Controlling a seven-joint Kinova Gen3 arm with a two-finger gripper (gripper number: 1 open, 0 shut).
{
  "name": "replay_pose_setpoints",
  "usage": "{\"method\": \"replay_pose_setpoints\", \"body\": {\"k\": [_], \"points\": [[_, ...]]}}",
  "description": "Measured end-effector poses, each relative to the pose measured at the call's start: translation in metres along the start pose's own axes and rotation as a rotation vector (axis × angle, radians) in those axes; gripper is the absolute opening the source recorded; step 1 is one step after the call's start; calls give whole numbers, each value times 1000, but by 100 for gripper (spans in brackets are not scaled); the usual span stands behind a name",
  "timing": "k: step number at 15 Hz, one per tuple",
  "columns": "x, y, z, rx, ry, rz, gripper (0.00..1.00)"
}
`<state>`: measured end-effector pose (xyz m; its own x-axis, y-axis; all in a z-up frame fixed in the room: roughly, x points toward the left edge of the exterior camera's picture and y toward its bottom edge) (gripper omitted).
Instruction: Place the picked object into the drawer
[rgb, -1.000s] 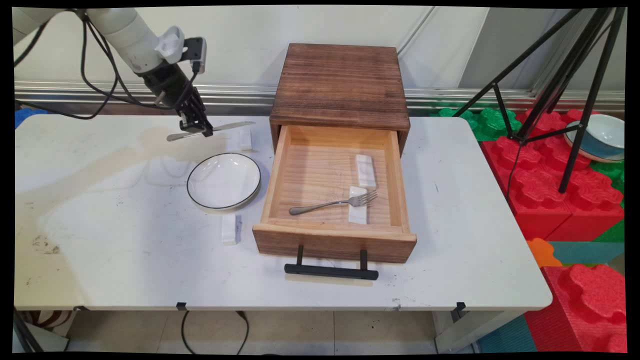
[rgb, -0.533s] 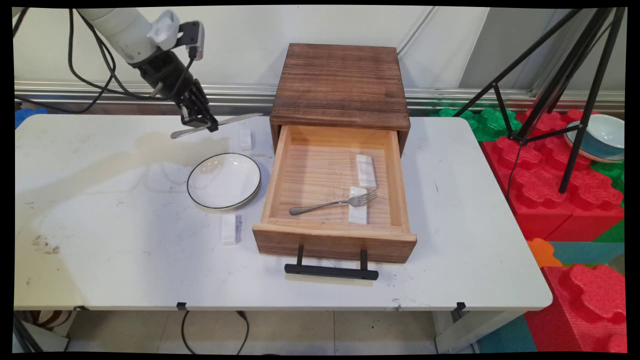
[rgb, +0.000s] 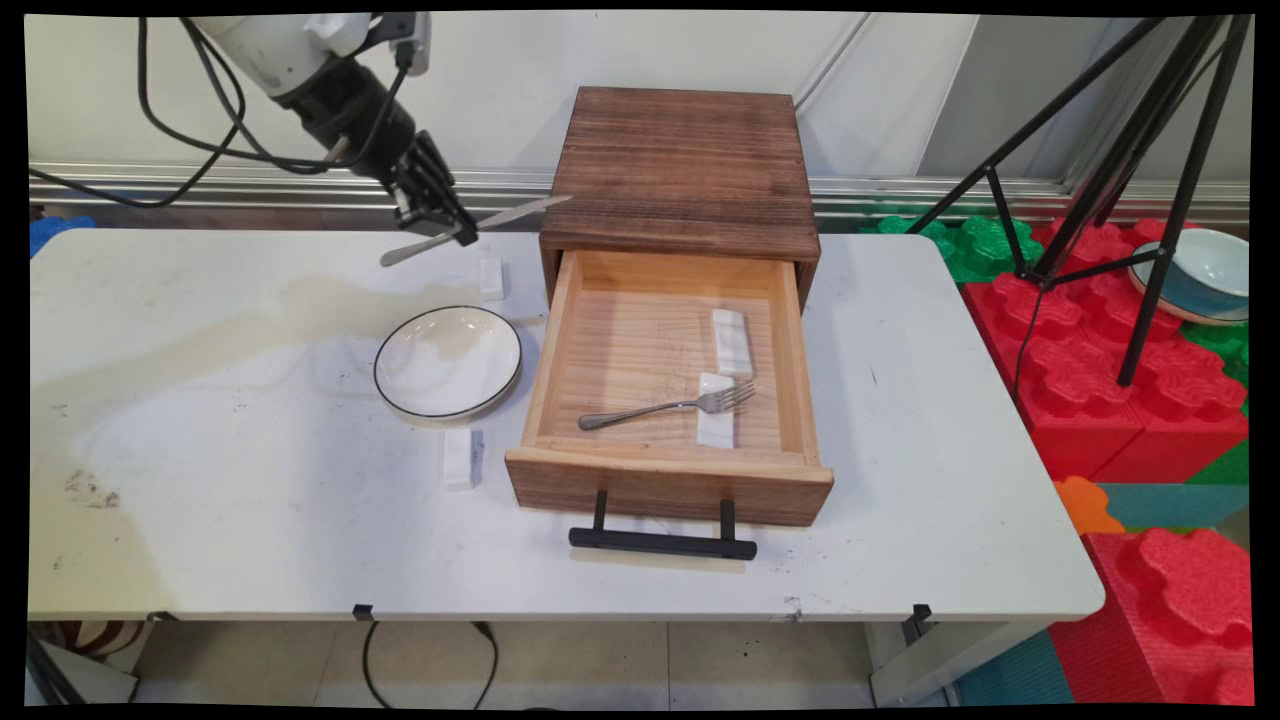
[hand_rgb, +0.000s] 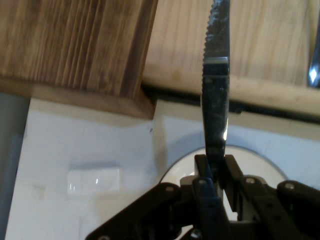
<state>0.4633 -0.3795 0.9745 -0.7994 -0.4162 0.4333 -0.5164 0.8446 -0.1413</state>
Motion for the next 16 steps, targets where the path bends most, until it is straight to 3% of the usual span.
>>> {"method": "replay_pose_setpoints", "body": {"k": [9, 16], "points": [[76, 18, 2, -3, 114, 45, 0], [123, 26, 34, -15, 132, 71, 0]]}}
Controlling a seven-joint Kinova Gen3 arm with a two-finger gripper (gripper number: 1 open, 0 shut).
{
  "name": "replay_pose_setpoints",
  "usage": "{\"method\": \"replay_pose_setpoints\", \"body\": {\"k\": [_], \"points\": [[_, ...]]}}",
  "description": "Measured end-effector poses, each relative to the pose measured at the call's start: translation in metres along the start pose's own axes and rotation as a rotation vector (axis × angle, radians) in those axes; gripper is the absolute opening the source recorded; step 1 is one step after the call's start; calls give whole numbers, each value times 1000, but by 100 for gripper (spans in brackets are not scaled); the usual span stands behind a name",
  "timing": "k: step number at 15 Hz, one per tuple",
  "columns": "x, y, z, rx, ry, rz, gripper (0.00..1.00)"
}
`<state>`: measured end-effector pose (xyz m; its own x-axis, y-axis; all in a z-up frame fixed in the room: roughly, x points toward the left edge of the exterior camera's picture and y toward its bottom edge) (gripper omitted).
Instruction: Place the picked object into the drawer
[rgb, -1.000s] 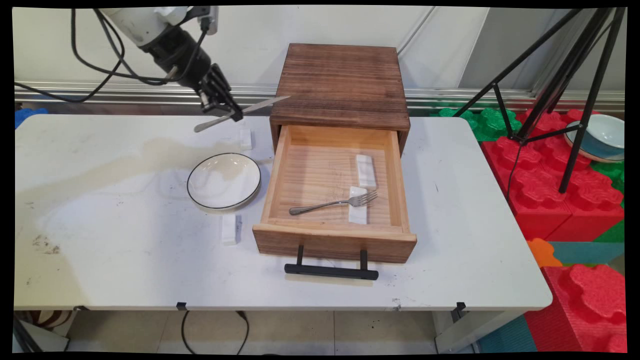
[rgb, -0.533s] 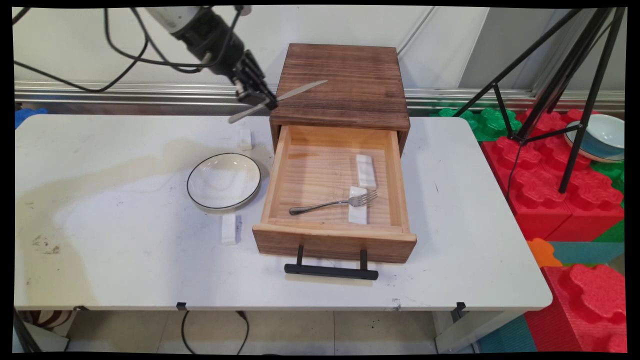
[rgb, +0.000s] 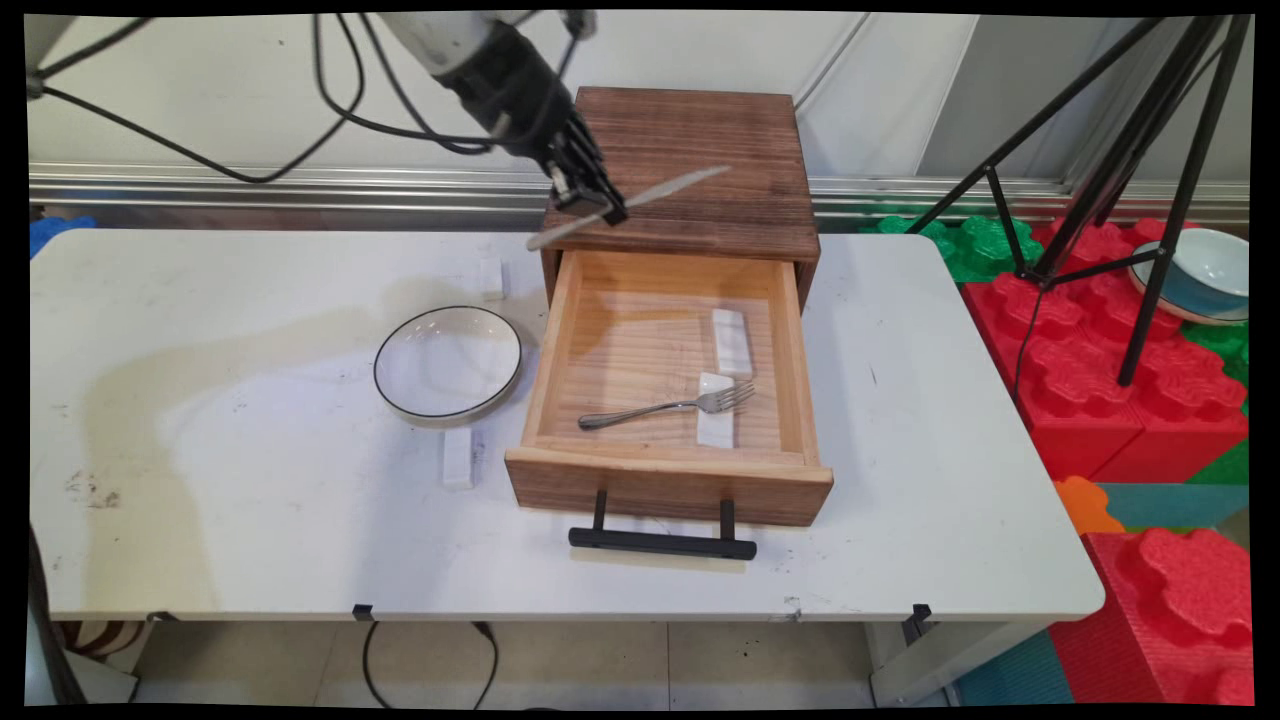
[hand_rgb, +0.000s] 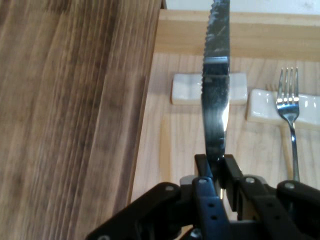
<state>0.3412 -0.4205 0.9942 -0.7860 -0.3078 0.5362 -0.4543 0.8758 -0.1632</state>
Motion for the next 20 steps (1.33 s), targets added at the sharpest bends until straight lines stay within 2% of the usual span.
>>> {"method": "replay_pose_setpoints", "body": {"k": [8, 14, 20], "points": [[31, 8, 74, -26, -20, -25, 0], [37, 13, 113, -42, -46, -35, 0], [30, 17, 145, -51, -91, -43, 0]]}}
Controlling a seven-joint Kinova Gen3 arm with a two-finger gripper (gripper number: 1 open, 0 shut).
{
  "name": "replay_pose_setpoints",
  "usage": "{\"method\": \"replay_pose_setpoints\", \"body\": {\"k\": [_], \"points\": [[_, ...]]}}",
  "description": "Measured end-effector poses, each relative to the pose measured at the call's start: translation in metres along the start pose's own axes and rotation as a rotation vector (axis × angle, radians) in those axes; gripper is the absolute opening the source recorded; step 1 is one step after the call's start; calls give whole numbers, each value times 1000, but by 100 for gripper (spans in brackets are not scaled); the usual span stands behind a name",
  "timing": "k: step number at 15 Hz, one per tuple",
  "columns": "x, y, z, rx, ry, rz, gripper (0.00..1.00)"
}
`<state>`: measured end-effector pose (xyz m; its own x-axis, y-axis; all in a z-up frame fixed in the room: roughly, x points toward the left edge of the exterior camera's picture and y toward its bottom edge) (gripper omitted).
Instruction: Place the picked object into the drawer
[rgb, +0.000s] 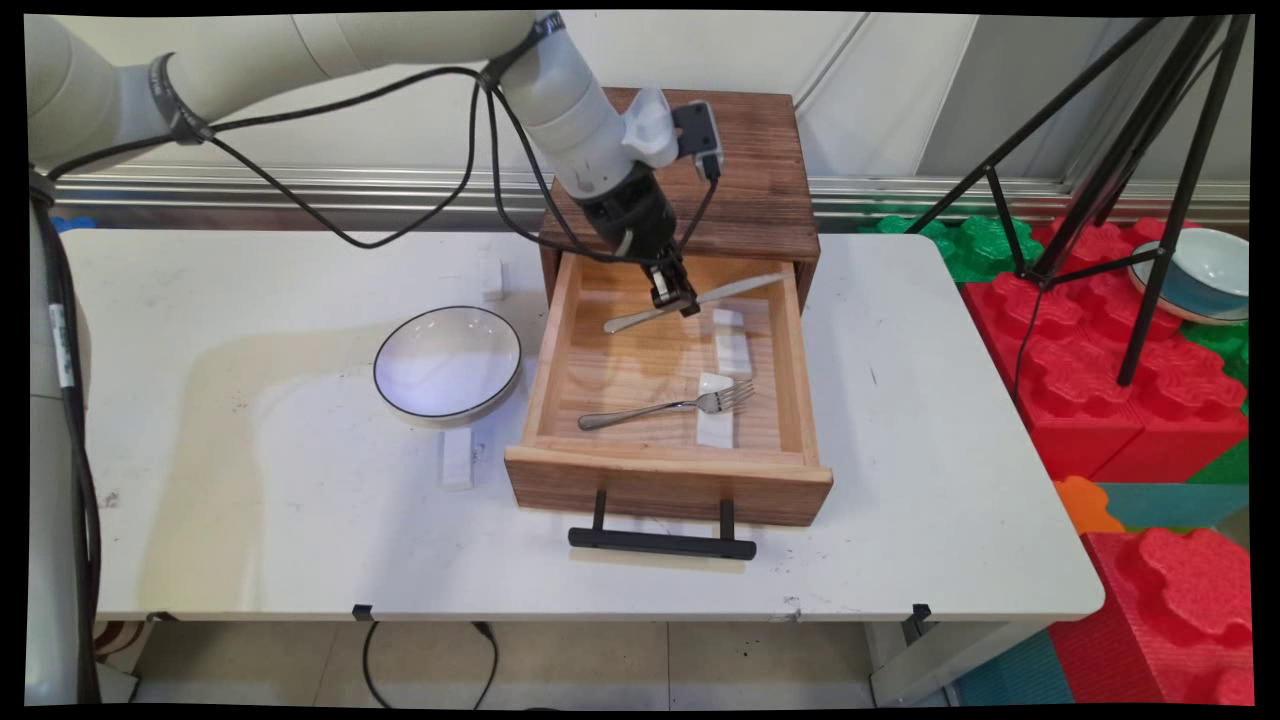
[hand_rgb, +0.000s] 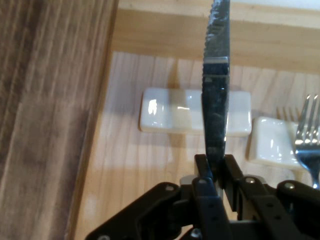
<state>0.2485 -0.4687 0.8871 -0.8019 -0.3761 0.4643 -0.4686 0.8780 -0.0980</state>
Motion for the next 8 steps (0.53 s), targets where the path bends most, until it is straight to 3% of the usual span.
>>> {"method": "replay_pose_setpoints", "body": {"k": [8], "points": [[-9, 0, 31, -10, -49, -2, 0]]}}
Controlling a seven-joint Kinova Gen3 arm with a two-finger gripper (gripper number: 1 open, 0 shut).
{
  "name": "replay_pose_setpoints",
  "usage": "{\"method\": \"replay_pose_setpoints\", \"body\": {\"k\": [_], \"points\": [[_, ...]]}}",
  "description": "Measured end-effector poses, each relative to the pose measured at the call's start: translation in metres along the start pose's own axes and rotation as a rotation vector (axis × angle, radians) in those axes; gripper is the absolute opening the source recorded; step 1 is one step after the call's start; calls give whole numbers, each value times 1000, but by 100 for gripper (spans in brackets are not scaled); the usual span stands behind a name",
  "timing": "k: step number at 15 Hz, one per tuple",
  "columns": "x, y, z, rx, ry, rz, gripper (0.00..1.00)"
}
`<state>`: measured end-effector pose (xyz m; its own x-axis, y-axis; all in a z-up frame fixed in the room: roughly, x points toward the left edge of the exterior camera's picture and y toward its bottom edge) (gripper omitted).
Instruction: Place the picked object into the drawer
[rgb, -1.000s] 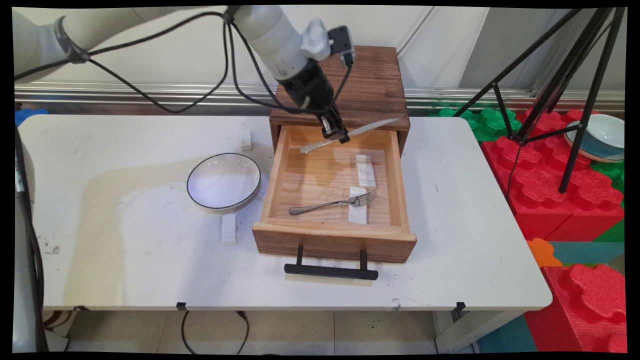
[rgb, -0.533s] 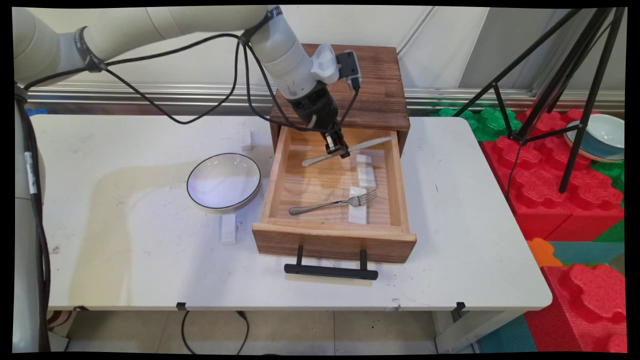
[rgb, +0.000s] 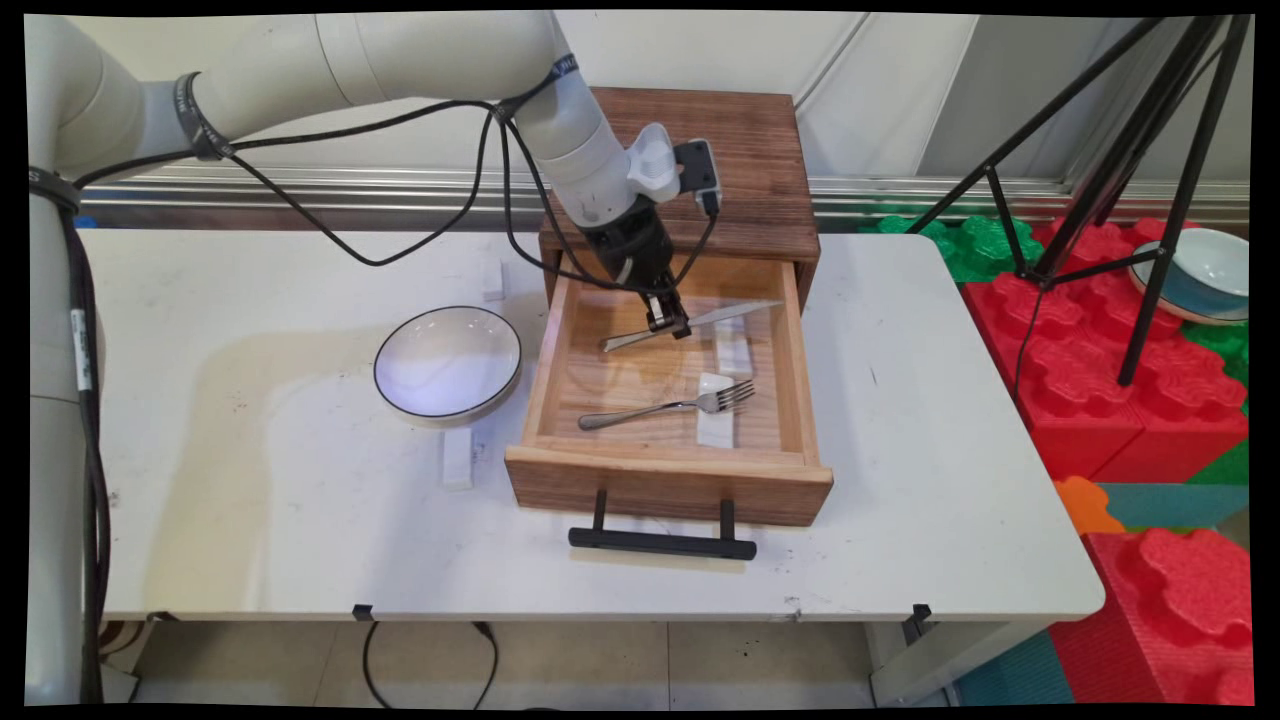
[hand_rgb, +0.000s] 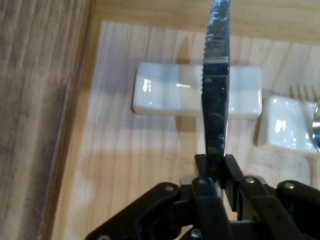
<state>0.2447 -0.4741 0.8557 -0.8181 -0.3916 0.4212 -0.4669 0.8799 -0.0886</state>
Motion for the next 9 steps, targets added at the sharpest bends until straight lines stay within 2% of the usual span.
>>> {"method": "replay_pose_setpoints", "body": {"k": [9], "points": [[-9, 2, 19, -10, -23, -6, 0]]}}
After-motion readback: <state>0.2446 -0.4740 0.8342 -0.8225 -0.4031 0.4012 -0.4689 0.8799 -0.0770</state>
